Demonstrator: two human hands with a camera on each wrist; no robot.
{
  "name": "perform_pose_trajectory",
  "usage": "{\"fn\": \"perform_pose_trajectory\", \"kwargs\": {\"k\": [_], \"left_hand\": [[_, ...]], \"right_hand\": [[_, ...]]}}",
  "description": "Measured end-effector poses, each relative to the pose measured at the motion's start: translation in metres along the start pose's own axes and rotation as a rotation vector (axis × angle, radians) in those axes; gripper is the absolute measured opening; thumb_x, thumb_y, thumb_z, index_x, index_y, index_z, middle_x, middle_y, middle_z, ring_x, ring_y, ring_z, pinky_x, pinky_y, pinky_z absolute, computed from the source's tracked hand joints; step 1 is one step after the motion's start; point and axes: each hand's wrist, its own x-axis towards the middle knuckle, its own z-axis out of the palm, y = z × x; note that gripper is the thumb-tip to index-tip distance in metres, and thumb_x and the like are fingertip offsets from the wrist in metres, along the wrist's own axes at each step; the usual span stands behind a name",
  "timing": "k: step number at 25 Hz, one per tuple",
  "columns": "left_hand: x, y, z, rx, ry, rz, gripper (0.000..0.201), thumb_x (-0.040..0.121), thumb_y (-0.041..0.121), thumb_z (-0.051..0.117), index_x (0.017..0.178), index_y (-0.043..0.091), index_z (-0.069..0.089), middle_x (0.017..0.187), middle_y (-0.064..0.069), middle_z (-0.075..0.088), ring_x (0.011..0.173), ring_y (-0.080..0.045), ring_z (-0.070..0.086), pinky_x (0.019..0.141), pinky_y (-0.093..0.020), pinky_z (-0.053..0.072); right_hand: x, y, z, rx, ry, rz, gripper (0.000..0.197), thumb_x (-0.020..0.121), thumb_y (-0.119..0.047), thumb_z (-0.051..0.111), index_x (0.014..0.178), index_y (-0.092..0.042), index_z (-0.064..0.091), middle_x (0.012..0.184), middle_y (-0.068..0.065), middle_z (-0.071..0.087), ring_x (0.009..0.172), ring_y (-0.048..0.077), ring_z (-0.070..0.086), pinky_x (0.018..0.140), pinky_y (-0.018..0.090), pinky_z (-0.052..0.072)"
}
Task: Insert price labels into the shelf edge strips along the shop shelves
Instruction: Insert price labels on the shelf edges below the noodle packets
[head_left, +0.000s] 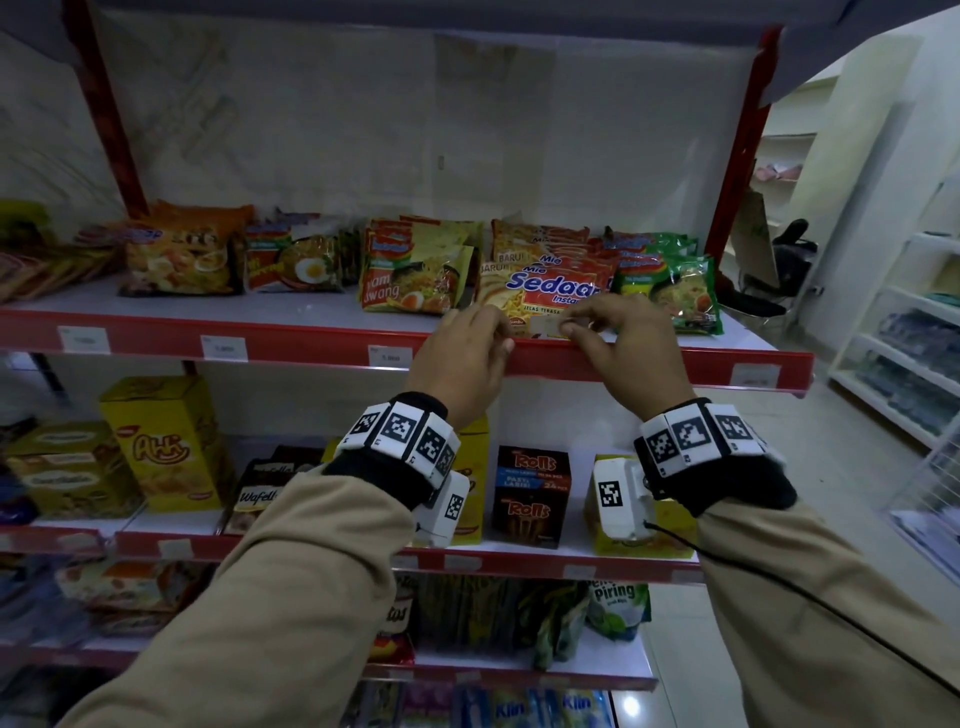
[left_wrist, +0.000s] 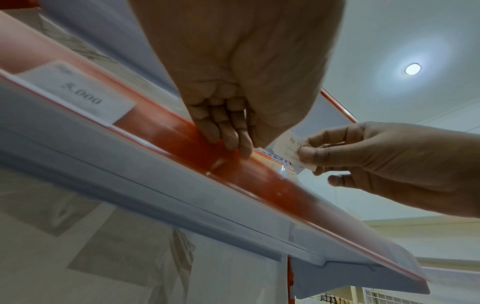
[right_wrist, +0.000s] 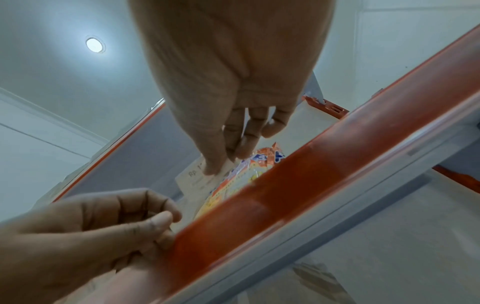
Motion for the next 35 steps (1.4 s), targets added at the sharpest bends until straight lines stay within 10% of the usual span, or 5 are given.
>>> {"fn": "perform_pose_trajectory", "kwargs": {"k": [19,35], "left_hand": [[-0.002,0.006,0.005,0.23,-0.058,0.006,0.026,0.097,0.028,0.049,0.114,0.016,0.064,0.107,-0.007,0.048,0.101,-0.024,0.04,0.08,-0.033,0.037],[0.001,0.003,0.004,0.209,-0.123,-0.006,0.021,0.099,0.029,0.045,0.108,0.015,0.058,0.113,-0.007,0.05,0.104,-0.024,0.039,0.08,-0.031,0.032]], "right_hand": [[-0.001,0.006,0.005,-0.393,-0.332,-0.094,0.021,0.088,-0.029,0.064,0.1,-0.013,0.068,0.1,0.008,0.056,0.094,0.023,0.041,0.079,0.026,0.027],[-0.007,0.005,0.005,-0.348,-0.309,-0.018,0.013,0.088,-0.027,0.064,0.097,-0.018,0.064,0.096,0.003,0.054,0.093,0.021,0.04,0.078,0.028,0.027]]}}
